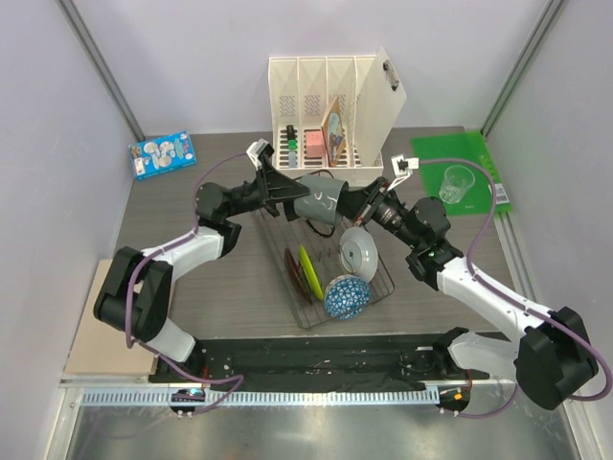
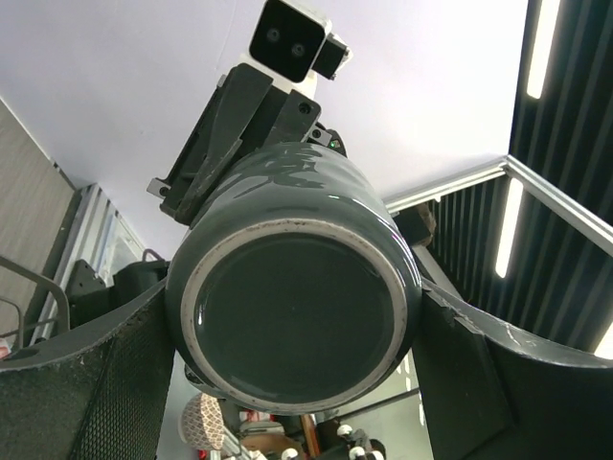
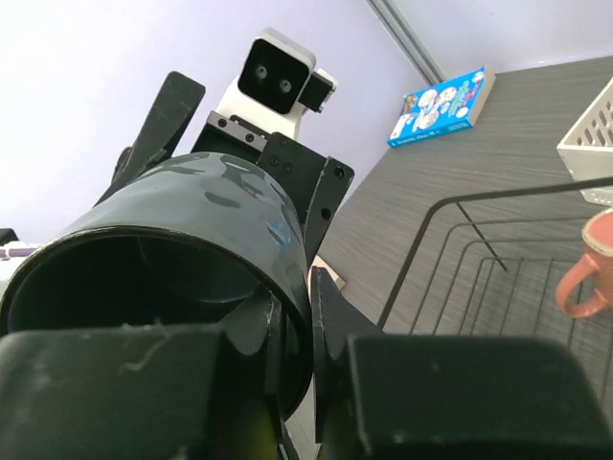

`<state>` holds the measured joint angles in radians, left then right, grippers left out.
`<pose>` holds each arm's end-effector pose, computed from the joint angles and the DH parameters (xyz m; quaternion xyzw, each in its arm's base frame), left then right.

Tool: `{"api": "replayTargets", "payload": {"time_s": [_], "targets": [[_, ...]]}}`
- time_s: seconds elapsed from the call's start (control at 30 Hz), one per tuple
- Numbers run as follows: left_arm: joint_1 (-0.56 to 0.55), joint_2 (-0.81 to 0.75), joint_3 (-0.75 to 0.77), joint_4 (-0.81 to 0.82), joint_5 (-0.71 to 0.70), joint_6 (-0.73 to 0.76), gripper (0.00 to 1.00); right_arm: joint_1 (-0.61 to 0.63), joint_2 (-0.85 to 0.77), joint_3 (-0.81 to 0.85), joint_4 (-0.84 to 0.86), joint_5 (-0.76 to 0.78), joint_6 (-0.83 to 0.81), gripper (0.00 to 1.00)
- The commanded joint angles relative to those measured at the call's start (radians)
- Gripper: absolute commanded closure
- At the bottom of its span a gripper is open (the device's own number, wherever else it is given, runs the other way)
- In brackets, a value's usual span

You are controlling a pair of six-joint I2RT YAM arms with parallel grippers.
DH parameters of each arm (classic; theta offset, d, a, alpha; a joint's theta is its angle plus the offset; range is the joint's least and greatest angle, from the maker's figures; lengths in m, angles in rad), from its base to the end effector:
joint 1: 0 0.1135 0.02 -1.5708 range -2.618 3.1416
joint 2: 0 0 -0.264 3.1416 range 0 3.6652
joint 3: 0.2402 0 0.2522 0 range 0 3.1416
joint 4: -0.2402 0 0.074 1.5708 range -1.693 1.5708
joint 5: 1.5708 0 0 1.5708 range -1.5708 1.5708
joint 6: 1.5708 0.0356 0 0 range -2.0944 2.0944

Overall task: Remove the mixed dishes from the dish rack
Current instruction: Place the cup at the center of the board.

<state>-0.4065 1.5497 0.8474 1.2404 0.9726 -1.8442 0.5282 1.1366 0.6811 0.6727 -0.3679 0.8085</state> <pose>0.2832 -0.1539 0.3132 0.0184 0.5961 -0.7932 0.1230 0.2181 0.1421 0.3222 -0.0552 0.6296 0.5649 0.5305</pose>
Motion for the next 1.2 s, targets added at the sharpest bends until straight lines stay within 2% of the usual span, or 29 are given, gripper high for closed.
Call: {"api": "replayTargets", "payload": {"time_s": [0.0, 0.03, 0.1, 0.13, 0.17, 0.2, 0.23, 0.27, 0.3, 0.33, 0.37, 0.4, 0.5, 0.57, 0.63, 0.77, 0.87, 0.9, 1.0, 1.17], "targets": [[0.000, -0.020, 0.022, 0.084, -0.014, 0.115, 0.57, 0.000, -0.101, 0.041, -0.077, 0.033, -0.017, 0.99], [0.000, -0.037, 0.027, 0.042, -0.012, 0.170, 0.45, 0.001, -0.124, 0.043, -0.108, 0.062, -0.029, 0.99], [0.000, -0.062, 0.035, -0.143, -0.018, 0.256, 0.41, 0.001, -0.196, 0.055, -0.206, 0.098, -0.083, 0.99], [0.000, -0.095, 0.038, -0.216, -0.035, 0.366, 0.40, 0.000, -0.222, 0.064, -0.246, 0.145, -0.107, 0.99], [0.000, -0.112, 0.056, -0.442, -0.049, 0.434, 0.39, 0.001, -0.245, 0.090, -0.290, 0.177, -0.127, 0.99], [0.000, -0.134, 0.073, -0.569, -0.069, 0.506, 0.38, 0.001, -0.294, 0.107, -0.389, 0.219, -0.173, 0.99], [0.000, -0.167, 0.094, -0.729, -0.096, 0.684, 0.37, 0.001, -0.311, 0.127, -0.442, 0.292, -0.198, 0.99], [0.000, -0.183, 0.151, -0.874, -0.195, 0.764, 0.37, 0.000, -0.330, 0.171, -0.496, 0.343, -0.221, 0.99], [0.000, -0.195, 0.177, -1.153, -0.256, 0.845, 0.37, 0.001, -0.354, 0.193, -0.594, 0.406, -0.257, 0.99], [0.000, -0.203, 0.200, -1.258, -0.329, 0.902, 0.38, 0.000, -0.363, 0.210, -0.635, 0.453, -0.273, 0.99], [0.000, -0.215, 0.225, -1.348, -0.462, 0.987, 0.38, 0.001, -0.371, 0.242, -0.666, 0.559, -0.290, 0.99], [0.000, -0.217, 0.261, -1.503, -0.530, 1.014, 0.38, 0.001, -0.374, 0.256, -0.758, 0.605, -0.307, 0.99], [0.000, -0.217, 0.303, -1.669, -0.656, 1.073, 0.41, 0.000, -0.354, 0.290, -0.887, 0.769, -0.307, 0.99], [0.000, -0.221, 0.306, -1.723, -0.704, 1.086, 0.42, -0.010, -0.298, 0.326, -0.973, 0.881, -0.275, 0.99], [0.000, -0.243, 0.300, -1.768, -0.752, 1.102, 0.43, -0.028, -0.243, 0.344, -1.087, 0.920, -0.243, 0.99], [0.000, -0.316, 0.260, -1.785, -0.805, 1.125, 0.44, -0.157, -0.196, 0.331, -1.225, 0.893, -0.180, 0.99], [0.000, -0.379, 0.226, -1.777, -0.815, 1.132, 0.44, -0.321, -0.202, 0.282, -1.239, 0.796, -0.120, 0.99], [0.000, -0.391, 0.217, -1.776, -0.816, 1.134, 0.44, -0.412, -0.201, 0.270, -1.239, 0.732, -0.103, 0.99], [0.000, -0.433, 0.197, -1.780, -0.816, 1.148, 0.44, -0.514, -0.176, 0.232, -1.239, 0.664, -0.065, 0.99], [0.000, -0.451, 0.176, -1.780, -0.789, 1.146, 0.44, -0.579, -0.077, 0.258, -1.288, 0.776, -0.040, 0.99]]}}
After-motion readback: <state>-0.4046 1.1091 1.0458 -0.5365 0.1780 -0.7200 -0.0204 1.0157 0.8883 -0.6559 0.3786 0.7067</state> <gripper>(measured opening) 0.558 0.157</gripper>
